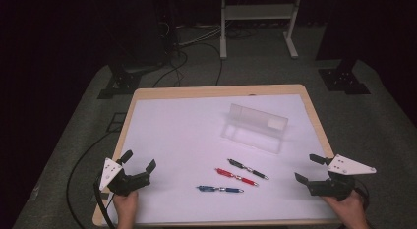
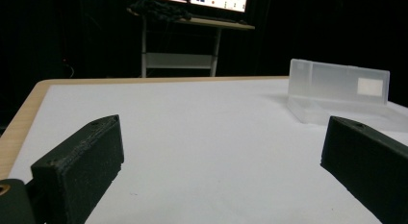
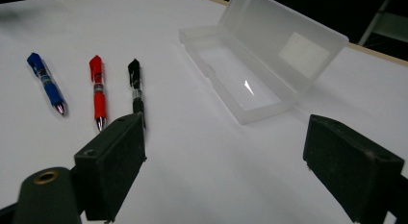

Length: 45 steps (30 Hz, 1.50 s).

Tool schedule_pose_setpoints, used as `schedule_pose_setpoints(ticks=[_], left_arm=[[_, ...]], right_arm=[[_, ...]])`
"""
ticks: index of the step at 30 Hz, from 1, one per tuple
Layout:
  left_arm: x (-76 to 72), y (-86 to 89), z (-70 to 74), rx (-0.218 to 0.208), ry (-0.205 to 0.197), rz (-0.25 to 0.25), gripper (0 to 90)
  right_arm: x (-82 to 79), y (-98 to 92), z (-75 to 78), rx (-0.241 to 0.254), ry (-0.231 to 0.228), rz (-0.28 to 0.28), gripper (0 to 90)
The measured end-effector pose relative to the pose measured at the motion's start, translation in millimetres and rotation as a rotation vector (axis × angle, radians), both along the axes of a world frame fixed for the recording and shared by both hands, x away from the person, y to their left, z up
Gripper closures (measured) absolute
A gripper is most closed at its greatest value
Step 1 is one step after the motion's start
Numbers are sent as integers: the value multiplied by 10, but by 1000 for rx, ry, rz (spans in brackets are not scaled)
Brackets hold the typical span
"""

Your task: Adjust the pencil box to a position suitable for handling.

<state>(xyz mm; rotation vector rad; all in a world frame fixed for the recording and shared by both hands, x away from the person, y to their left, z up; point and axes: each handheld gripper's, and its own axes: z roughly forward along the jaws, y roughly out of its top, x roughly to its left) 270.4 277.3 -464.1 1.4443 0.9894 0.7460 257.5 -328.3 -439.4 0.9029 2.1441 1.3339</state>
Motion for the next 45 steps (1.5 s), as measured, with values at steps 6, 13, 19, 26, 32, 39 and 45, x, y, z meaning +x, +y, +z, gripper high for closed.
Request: schedule_pose_setpoints(ticks=[6,13,19,26,32,39,45], left_arm=[[2,-20,2,27,1,3,4],[5,-16,1,16,3,7,3],[5,-16,1,15,4,7,4],[-8,-17,-1,17,-7,9,4],[-2,-18,0,17,-1,11,4],[-9,-30,0,24,-5,11,4],[-4,-9,-3,2,-5,14,4]], right_arm=[[121,112,88,-14,22,43,139],[272,329,177,-54,20,103,139],[404,523,248,-84,33,152,139],[519,824,289,-129,42,222,146],[594,1009,262,-153,73,278,210],[663,1137,198,-190,103,310,308],[711,1218,118,-211,140,322,401]])
